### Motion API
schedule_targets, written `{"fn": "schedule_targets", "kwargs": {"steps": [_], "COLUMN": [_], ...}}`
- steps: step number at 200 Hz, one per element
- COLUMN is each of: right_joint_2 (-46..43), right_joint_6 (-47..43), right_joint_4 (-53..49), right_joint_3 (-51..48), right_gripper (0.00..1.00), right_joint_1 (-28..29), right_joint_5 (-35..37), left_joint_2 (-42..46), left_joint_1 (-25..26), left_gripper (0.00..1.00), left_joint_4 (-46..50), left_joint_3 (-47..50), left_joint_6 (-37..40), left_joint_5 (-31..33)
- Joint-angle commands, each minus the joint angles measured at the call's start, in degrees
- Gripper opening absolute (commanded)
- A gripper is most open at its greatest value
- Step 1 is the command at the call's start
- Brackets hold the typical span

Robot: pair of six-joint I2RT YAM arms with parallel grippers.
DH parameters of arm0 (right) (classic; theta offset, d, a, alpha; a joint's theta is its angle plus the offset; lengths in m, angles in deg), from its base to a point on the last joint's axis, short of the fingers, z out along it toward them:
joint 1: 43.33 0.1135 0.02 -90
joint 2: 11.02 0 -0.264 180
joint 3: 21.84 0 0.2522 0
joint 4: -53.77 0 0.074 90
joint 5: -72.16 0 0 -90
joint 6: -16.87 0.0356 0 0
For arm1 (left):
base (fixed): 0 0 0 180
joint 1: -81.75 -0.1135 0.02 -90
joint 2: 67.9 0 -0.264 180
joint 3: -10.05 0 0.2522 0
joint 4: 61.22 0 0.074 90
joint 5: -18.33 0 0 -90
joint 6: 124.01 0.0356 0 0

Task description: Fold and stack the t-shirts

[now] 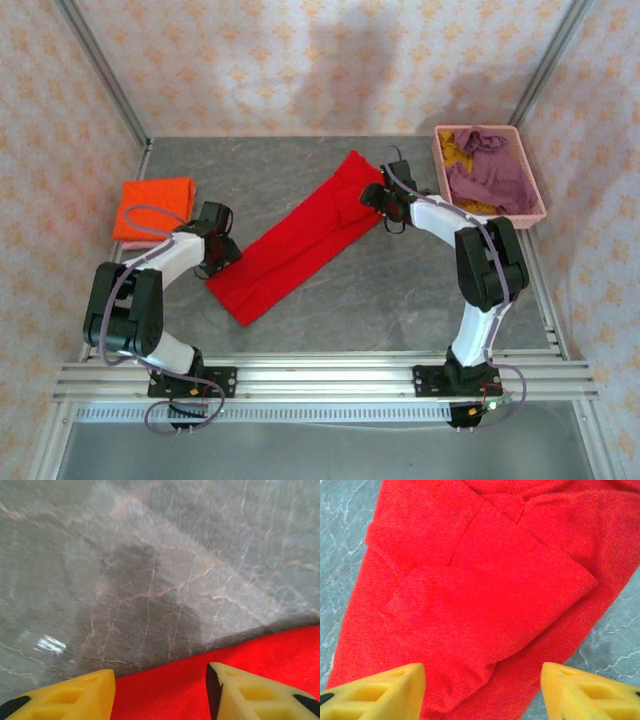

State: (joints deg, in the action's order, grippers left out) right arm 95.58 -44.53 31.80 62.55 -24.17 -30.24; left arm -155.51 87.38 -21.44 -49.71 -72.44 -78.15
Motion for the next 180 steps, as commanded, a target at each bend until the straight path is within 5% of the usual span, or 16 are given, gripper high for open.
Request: {"fn": "schedule_targets", "kwargs": {"steps": [1, 110, 180], "right_joint_2": [4.28, 24.95, 40.09], "right_joint_6": [2.82, 0.41, -3.14], "right_joint_4": [2.95, -4.54, -16.41], "right_joint_3": [1.47, 25.89, 54.37], "right_gripper": [0.60, 0.54, 0.55], "right_joint_1": [-0.32, -0.76, -1.28], "right_joint_5": [-1.34, -2.44, -6.72], "left_joint_2": [-1.84, 0.40, 1.48], "left_joint_1": [0.83, 13.48, 20.06], "left_gripper": [0.51, 0.49, 0.49], "left_joint_4": [-1.28, -2.73, -5.04], "left_joint_3": [1.74, 7.21, 6.80], "left_joint_6": [1.11, -6.82, -11.73], "left_joint_5": [-2.65, -4.51, -6.44]}}
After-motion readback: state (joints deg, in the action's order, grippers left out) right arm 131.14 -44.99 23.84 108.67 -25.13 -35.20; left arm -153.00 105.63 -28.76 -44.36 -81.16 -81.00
